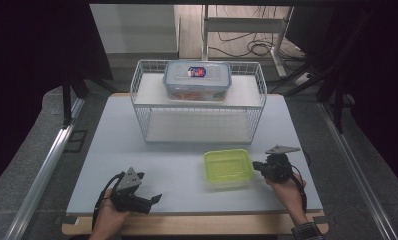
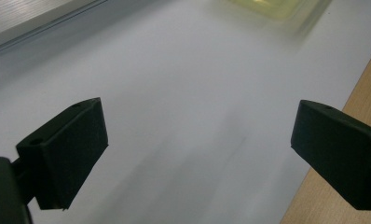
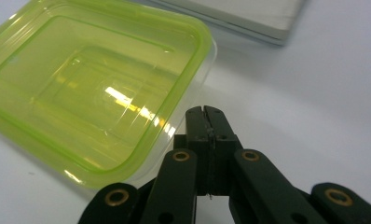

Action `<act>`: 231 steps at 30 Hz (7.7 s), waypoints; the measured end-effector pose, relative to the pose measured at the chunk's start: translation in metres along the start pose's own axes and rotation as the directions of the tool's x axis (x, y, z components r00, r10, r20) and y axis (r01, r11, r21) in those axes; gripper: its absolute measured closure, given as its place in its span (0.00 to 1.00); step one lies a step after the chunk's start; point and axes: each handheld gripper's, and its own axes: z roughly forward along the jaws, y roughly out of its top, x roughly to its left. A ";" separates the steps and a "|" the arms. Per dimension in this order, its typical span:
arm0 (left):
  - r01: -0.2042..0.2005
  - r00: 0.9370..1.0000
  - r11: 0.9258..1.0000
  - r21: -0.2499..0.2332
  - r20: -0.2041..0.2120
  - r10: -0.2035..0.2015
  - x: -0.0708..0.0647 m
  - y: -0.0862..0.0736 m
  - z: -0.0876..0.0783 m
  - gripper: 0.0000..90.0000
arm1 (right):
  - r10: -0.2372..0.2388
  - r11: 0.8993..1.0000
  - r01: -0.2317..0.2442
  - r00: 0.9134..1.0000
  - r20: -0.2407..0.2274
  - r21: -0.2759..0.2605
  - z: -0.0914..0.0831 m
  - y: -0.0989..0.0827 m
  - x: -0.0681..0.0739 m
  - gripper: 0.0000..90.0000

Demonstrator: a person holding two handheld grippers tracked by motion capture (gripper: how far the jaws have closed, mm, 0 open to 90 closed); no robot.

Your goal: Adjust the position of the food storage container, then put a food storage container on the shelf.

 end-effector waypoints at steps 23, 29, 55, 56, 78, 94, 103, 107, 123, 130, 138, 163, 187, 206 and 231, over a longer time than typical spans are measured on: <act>-0.008 1.000 1.000 0.005 0.000 0.008 -0.001 0.000 0.000 0.04 | -0.131 0.991 0.132 0.987 -0.097 0.010 0.024 0.010 0.061 0.89; -0.010 1.000 1.000 0.007 -0.001 0.010 -0.001 -0.001 0.000 0.04 | -0.093 0.995 0.091 0.994 -0.064 -0.035 0.013 0.009 0.050 0.66; -0.024 1.000 1.000 0.013 -0.010 0.024 -0.002 0.000 0.000 0.04 | 0.243 0.964 -0.262 0.940 -0.239 -0.048 0.011 0.015 0.046 0.52; -0.024 1.000 1.000 0.013 -0.009 0.025 -0.002 0.000 0.000 0.04 | 0.250 0.962 -0.268 0.939 -0.237 -0.045 0.013 0.016 0.046 0.53; -0.048 0.998 0.999 0.018 -0.027 0.049 -0.002 0.000 -0.002 0.05 | 0.498 0.865 -0.467 0.757 -0.423 0.184 0.057 0.029 0.034 0.89; -0.020 0.999 1.000 0.023 -0.034 0.021 0.002 -0.001 -0.003 0.04 | 0.468 0.871 -0.478 0.741 -0.481 0.112 0.035 0.041 0.030 0.89; -0.023 0.999 0.999 0.028 -0.030 0.024 0.002 -0.001 -0.002 0.04 | 0.460 0.865 -0.497 0.725 -0.513 0.073 0.018 0.052 0.028 0.89; -0.020 0.999 0.999 0.026 -0.029 0.021 0.002 -0.001 -0.002 0.04 | 0.444 0.866 -0.498 0.726 -0.525 0.043 0.012 0.056 0.027 0.89; -0.028 0.999 0.999 0.022 -0.030 0.029 0.001 -0.001 -0.002 0.04 | 0.446 0.846 -0.534 0.712 -0.542 -0.006 -0.017 0.080 0.021 0.89; -0.034 0.999 0.999 0.019 -0.029 0.035 0.001 -0.001 -0.002 0.04 | 0.431 0.842 -0.538 0.713 -0.553 -0.036 -0.034 0.097 0.020 0.89; -0.033 0.999 0.999 0.003 -0.026 0.033 0.001 0.000 -0.003 0.04 | 0.420 0.835 -0.546 0.715 -0.559 -0.071 -0.050 0.118 0.017 0.89; -0.027 0.999 1.000 -0.004 -0.023 0.027 0.001 0.000 -0.004 0.04 | 0.387 0.817 -0.552 0.741 -0.549 -0.170 -0.071 0.183 0.019 0.89; -0.022 0.999 1.000 -0.016 -0.028 0.022 0.001 0.000 -0.006 0.04 | 0.384 0.794 -0.534 0.810 -0.443 -0.290 -0.072 0.254 0.019 0.89; -0.021 1.000 1.000 -0.017 -0.023 0.020 0.002 0.000 -0.006 0.04 | 0.412 0.794 -0.510 0.851 -0.325 -0.329 -0.052 0.285 0.024 0.89; -0.023 1.000 1.000 -0.010 -0.018 0.022 0.002 -0.001 -0.004 0.04 | 0.383 0.844 -0.414 0.910 -0.158 -0.341 -0.032 0.293 0.032 0.70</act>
